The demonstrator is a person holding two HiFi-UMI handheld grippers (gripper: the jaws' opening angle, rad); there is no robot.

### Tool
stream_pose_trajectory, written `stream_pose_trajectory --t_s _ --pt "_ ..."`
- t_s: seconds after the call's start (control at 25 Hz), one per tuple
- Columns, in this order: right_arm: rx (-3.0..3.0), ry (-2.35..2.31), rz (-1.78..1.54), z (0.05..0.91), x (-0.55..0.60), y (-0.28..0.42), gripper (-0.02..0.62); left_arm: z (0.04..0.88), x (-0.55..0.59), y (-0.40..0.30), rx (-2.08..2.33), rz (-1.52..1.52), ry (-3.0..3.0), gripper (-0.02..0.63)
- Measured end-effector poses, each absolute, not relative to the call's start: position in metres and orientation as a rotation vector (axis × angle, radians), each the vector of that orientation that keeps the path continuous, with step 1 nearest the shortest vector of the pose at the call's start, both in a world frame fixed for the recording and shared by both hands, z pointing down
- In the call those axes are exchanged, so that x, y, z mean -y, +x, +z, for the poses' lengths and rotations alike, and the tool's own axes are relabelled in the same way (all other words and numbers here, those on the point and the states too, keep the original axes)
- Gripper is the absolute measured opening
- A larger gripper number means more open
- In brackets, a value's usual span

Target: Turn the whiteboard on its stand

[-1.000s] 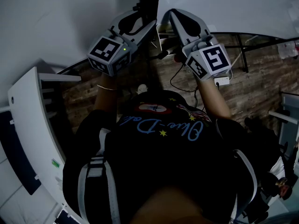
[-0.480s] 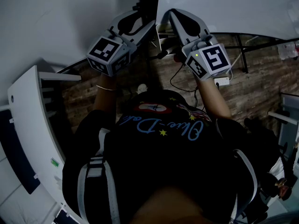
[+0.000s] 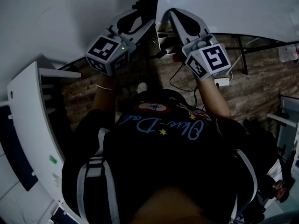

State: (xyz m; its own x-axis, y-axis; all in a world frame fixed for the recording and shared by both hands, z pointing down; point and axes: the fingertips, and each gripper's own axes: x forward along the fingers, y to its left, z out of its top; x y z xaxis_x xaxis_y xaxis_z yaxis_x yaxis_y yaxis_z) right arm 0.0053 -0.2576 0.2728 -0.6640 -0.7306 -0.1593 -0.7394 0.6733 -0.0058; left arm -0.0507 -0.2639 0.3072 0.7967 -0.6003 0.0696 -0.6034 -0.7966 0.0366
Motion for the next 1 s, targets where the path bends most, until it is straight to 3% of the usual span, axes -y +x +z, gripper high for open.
stream_pose_trajectory --t_s 1.0 --pt "-2.747 -1.186 0.086 0.2735 0.2577 0.0047 0.026 0.3075 0.2636 -0.0518 0.979 0.079 2.921 0.175"
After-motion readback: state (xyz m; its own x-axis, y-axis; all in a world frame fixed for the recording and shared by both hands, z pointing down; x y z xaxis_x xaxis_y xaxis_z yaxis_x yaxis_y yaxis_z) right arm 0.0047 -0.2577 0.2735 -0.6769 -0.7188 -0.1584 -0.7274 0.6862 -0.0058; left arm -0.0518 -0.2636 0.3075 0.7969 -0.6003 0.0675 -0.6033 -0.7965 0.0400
